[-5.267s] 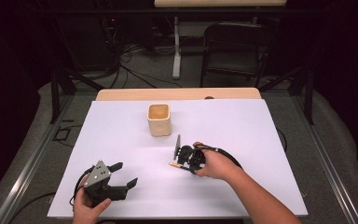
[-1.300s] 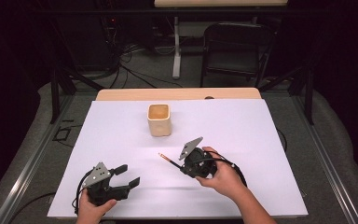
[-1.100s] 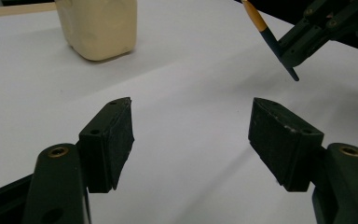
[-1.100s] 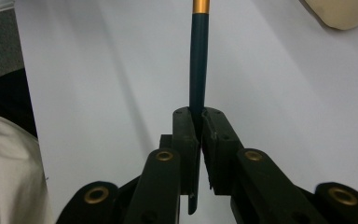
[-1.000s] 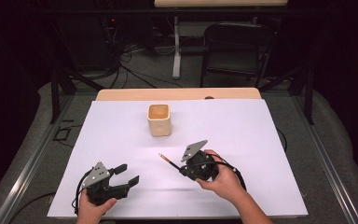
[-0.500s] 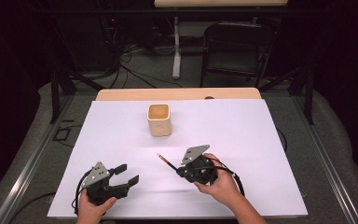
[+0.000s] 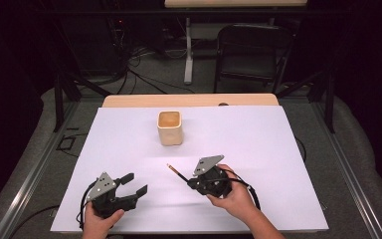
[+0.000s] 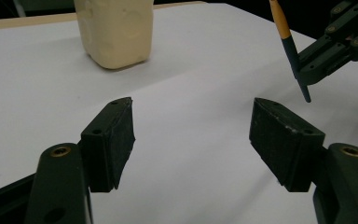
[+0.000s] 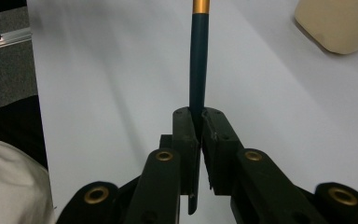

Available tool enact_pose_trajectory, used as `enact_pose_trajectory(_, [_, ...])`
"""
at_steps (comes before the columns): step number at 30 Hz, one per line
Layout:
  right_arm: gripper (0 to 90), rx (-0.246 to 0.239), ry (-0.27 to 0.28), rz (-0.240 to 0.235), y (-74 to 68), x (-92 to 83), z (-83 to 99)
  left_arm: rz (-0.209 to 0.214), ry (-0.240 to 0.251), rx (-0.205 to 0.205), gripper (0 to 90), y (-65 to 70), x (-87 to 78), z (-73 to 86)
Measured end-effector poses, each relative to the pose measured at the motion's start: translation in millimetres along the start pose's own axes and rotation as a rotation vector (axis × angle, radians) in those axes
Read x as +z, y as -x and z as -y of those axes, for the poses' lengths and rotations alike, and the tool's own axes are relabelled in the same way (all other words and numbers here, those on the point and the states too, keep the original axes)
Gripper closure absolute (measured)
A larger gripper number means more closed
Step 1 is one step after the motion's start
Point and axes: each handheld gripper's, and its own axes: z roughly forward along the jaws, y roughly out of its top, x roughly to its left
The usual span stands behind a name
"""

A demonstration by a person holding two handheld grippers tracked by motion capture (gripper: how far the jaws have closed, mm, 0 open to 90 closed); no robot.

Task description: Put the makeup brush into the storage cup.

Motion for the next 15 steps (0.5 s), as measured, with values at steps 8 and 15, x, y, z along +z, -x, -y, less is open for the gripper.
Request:
enact_pose_trajectory(8, [83.7,-0.001,0.015,0.005,1.3,-2.3,-0.3,0.030,-0.007,-0.034,27.2,-0.9,3.1,-1.4])
enact_pose_trajectory(15, [83.7,0.000,0.032,0.018,0.5,-4.5,-0.6,0.025,0.028,-0.053,25.8,-1.6,2.6,-6.0])
